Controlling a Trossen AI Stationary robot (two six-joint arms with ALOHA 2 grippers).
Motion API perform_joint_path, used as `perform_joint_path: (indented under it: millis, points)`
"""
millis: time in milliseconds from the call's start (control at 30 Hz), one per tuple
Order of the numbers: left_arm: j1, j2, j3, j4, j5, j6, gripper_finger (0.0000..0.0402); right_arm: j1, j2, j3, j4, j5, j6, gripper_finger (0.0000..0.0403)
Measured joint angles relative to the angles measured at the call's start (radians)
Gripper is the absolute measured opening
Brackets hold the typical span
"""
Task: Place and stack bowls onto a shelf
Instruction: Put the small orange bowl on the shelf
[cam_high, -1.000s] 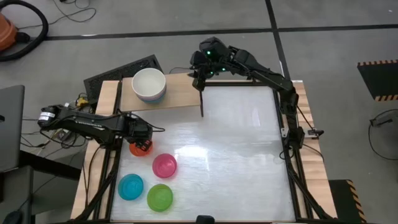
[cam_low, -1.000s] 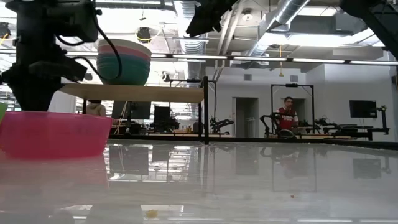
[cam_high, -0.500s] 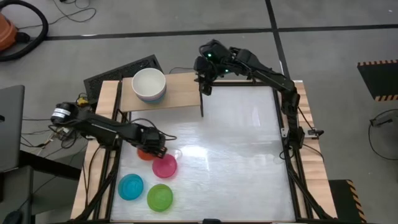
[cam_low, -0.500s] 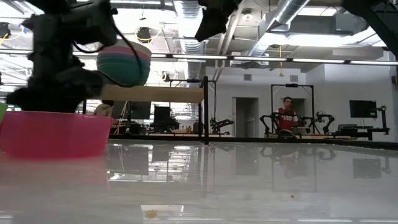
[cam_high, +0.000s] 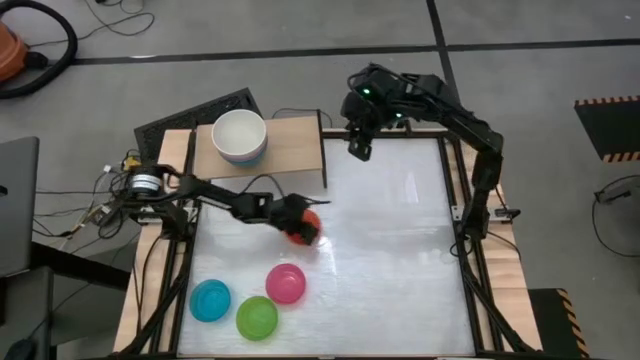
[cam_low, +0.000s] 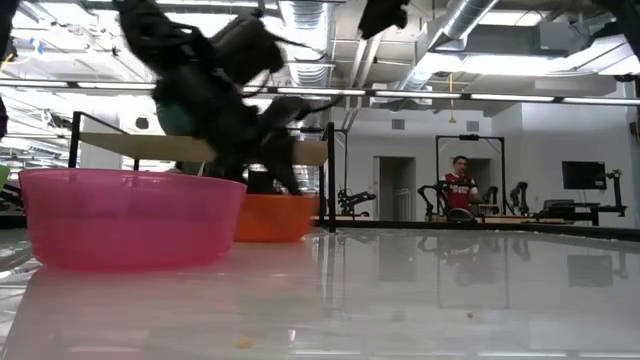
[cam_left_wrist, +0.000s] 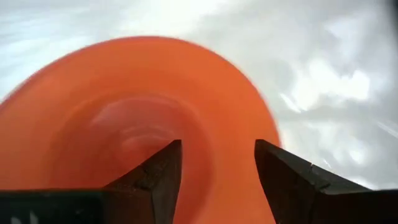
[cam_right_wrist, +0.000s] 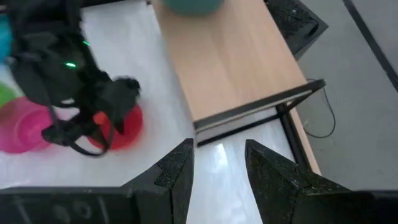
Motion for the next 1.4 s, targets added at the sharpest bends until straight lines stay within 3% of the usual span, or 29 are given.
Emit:
perform_joint_path:
  millis: [133, 267, 500, 667, 767, 867, 1000, 1100, 1267, 1400]
  points:
    - [0.006, 0.048, 0.145, -0.013, 0.154, 0.089, 0.0186, 0.018, -0.046, 0.0, -0.06, 0.0, 0.015, 0.0169]
    - [0.006, 0.04, 0.275, -0.14, 0.168, 0.176, 0.0186, 0.024, -0.089, 0.0, -0.105, 0.005, 0.065, 0.0169]
    - [0.01, -0.037, 0.537, -0.498, 0.309, 0.323, 0.0186, 0.03, -0.167, -0.055, -0.19, 0.131, 0.152, 0.0169]
    - [0.0, -0.178, 0.785, -0.859, 0.291, 0.378, 0.0186, 0.031, -0.231, -0.215, -0.18, 0.171, 0.262, 0.0169]
    - [-0.03, -0.279, 0.931, -0.995, 0.152, 0.377, 0.0186, 0.035, -0.26, -0.362, -0.113, 0.192, 0.333, 0.0169]
    - [-0.093, -0.383, 1.019, -1.032, -0.09, 0.375, 0.0186, 0.069, -0.279, -0.528, 0.04, 0.194, 0.391, 0.0169]
    - [-0.224, -0.509, 1.033, -1.05, -0.446, 0.366, 0.0186, 0.126, -0.28, -0.723, 0.266, 0.19, 0.461, 0.0169]
    - [-0.322, -0.566, 1.032, -1.109, -0.635, 0.316, 0.0186, 0.167, -0.259, -0.826, 0.434, 0.19, 0.519, 0.0169]
    - [-0.413, -0.605, 1.032, -1.21, -0.81, 0.222, 0.0186, 0.243, -0.179, -0.905, 0.581, 0.186, 0.542, 0.0169]
    - [-0.427, -0.607, 1.032, -1.276, -0.859, 0.182, 0.0186, 0.305, -0.08, -0.909, 0.616, 0.186, 0.525, 0.0169]
